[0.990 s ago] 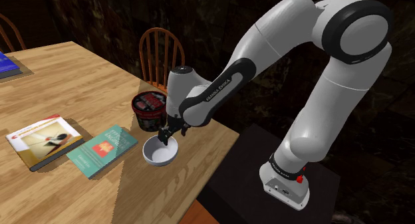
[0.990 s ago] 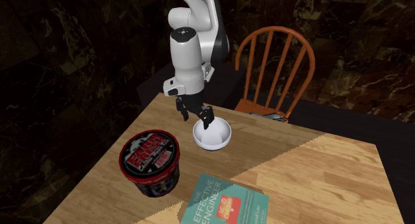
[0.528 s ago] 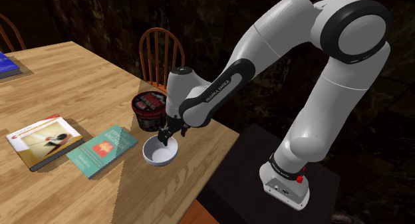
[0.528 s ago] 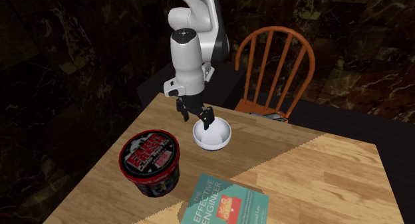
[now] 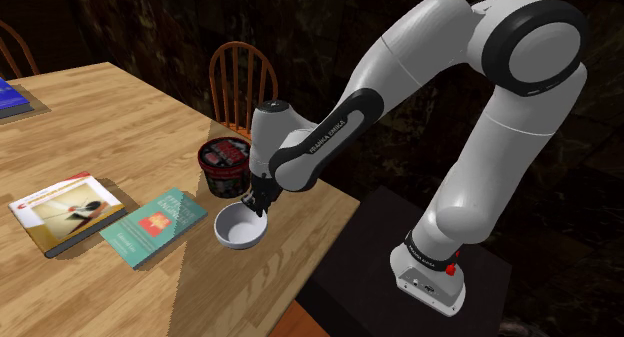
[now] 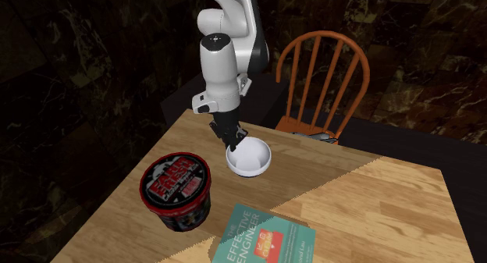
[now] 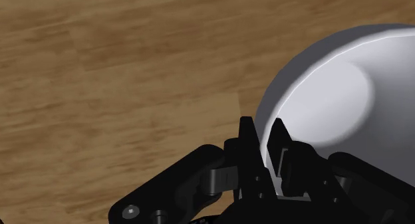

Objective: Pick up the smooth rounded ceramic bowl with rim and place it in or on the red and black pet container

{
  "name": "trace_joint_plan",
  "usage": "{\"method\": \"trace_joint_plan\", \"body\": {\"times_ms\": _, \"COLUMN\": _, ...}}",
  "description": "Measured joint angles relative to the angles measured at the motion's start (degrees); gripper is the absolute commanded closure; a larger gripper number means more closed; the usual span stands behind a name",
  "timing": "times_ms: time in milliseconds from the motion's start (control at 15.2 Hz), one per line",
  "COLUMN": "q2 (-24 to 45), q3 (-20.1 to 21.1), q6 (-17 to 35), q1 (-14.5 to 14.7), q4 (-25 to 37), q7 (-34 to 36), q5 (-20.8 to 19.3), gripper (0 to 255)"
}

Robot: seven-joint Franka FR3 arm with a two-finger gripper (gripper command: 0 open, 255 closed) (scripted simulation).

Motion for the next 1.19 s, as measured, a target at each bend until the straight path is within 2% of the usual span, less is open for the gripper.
{"method": "trace_joint_plan", "body": {"times_ms": 396, "q2": -2.3, "q3": 0.1, "q6": -2.4, "q1": -0.2, "q4": 0.2, "q7": -1.1, "q5": 1.5, "gripper": 255}}
{"method": "trace_joint_plan", "body": {"times_ms": 1188, "q2": -10.2, "q3": -0.1, "q6": -12.6, "q1": 0.0, "q4": 2.9, "q7": -3.1, "q5": 5.1, "gripper": 255}}
